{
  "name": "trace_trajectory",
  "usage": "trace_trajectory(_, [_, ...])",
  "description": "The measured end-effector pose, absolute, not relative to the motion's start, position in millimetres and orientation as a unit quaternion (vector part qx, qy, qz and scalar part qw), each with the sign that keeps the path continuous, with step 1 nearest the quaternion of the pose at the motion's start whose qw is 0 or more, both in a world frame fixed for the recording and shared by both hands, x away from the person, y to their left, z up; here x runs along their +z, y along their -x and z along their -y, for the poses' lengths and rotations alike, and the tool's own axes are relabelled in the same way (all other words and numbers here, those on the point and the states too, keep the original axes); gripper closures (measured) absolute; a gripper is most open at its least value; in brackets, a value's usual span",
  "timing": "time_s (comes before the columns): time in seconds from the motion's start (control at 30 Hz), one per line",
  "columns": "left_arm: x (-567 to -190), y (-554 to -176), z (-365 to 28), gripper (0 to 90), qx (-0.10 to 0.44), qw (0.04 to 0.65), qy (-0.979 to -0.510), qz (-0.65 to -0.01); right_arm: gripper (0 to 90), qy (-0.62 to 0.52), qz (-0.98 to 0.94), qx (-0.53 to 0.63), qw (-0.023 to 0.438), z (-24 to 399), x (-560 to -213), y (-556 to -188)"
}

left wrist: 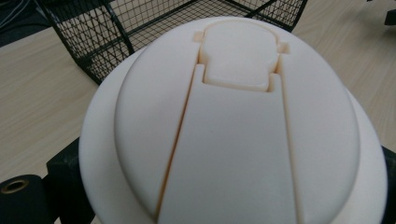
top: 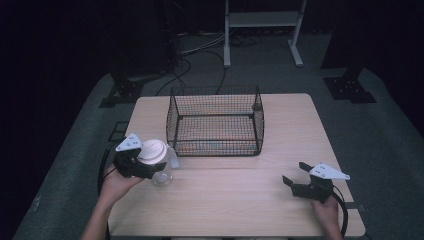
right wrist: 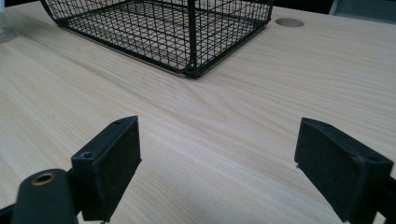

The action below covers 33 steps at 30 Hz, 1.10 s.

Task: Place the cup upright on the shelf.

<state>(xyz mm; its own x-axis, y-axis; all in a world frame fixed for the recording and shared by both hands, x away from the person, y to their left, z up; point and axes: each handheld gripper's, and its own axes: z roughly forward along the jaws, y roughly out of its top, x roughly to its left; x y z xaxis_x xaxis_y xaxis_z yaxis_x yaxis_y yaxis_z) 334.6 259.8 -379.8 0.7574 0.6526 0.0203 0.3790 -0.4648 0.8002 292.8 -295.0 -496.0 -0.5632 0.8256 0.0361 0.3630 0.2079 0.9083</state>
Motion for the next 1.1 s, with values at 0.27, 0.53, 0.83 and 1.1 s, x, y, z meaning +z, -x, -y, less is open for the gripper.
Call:
trace_trajectory(0.27, [-364,-328,-244,5.1,0.165,0.418,-0.848,-0.280,13.4,-0.402,-0.739,0.485,0.239,295,-496,-293])
trace_trajectory(0.53, [-347,-325,-222,5.1,0.159,0.419,-0.859,-0.246,13.5,-0.402,-0.739,0.485,0.238,295,-496,-293])
trace_trajectory(0.83, [-332,-329,-199,5.2,0.153,0.413,-0.871,-0.216,13.5,-0.402,-0.738,0.486,0.239,295,-496,-293])
trace_trajectory(1.1, [-311,-339,-172,5.2,0.148,0.410,-0.879,-0.191,13.5,-0.402,-0.737,0.488,0.238,296,-496,-293])
